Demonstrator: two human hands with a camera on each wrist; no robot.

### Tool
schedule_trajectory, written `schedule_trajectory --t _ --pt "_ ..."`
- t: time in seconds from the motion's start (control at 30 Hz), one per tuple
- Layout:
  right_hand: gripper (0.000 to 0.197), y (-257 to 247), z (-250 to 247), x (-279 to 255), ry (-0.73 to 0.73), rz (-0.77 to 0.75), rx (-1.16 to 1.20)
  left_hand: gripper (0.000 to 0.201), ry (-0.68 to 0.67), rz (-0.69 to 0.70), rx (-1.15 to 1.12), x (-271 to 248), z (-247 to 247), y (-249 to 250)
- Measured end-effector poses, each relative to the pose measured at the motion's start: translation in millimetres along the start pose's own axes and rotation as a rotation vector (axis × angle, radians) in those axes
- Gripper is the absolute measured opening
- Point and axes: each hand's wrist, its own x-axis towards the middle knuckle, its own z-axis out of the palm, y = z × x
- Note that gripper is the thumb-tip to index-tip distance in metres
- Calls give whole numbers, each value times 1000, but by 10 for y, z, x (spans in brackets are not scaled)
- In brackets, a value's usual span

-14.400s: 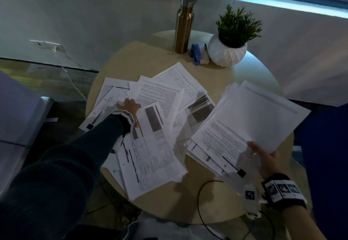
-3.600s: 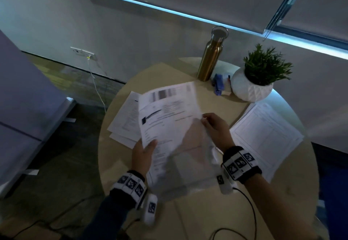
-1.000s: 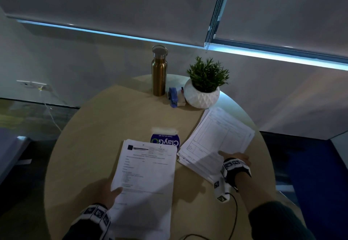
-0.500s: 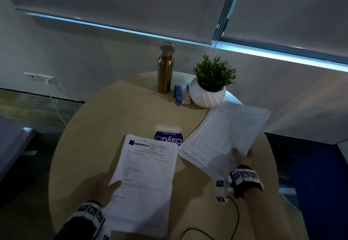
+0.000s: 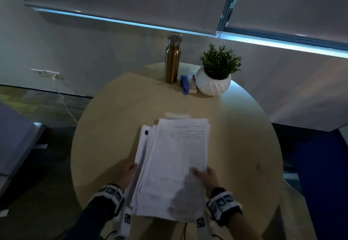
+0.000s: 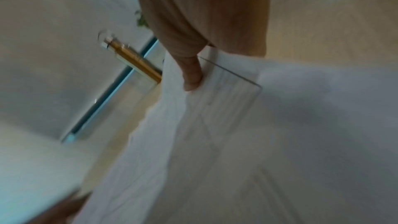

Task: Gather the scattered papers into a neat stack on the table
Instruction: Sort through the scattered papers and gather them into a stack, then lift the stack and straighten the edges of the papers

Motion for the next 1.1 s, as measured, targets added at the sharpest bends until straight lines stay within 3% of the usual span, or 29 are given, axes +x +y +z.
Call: schedule_trajectory --t 0.07,0.13,0.23,0.33,0.37,0.43,0.5,0.57,0.63,0.67,0.77,0.83,0.87,0.93,1.07,1.1 --pt "40 16 231 0 77 -42 -159 65 22 -32 -119 -30 69 5" --pt "40 -15 394 -31 151 -100 -348 80 -100 -8 -81 -69 146 10" --pt "39 -32 496 -58 126 -166 -499 85 -143 57 -49 -143 220 -18" --pt "36 -139 400 -92 24 -211 -273 81 -73 74 -196 -217 196 55" --pt "43 -214 335 -137 -37 -227 -126 81 -73 88 -266 -257 144 121" --pt "76 -386 204 -227 -152 -237 114 80 -87 198 -358 -281 4 230" --pt "94 -645 137 -363 -197 -260 190 72 -137 323 -343 -318 -136 412" --pt "76 -907 126 -561 -162 -384 190 51 -155 447 -318 -380 -224 667" --pt "32 -1145 149 -749 -103 -533 188 44 -100 566 -333 -430 -254 909" --pt "22 -1217 158 -809 -103 -595 190 43 -58 589 -347 -428 -259 983" --pt "44 -1287 178 -890 -146 -705 220 50 17 649 -389 -387 -248 1053" --pt "53 -1281 175 -871 -135 -715 200 66 36 639 -380 -364 -228 1061" --pt "53 -1284 160 -851 -140 -719 188 73 38 614 -380 -325 -229 1058" --pt "51 -1307 117 -795 -168 -728 175 67 60 560 -386 -346 -270 1157" --pt "41 -1400 92 -781 -221 -752 97 72 56 654 -239 -377 -349 1374" --pt "41 -1428 116 -802 -232 -750 79 62 47 644 -212 -399 -342 1404"
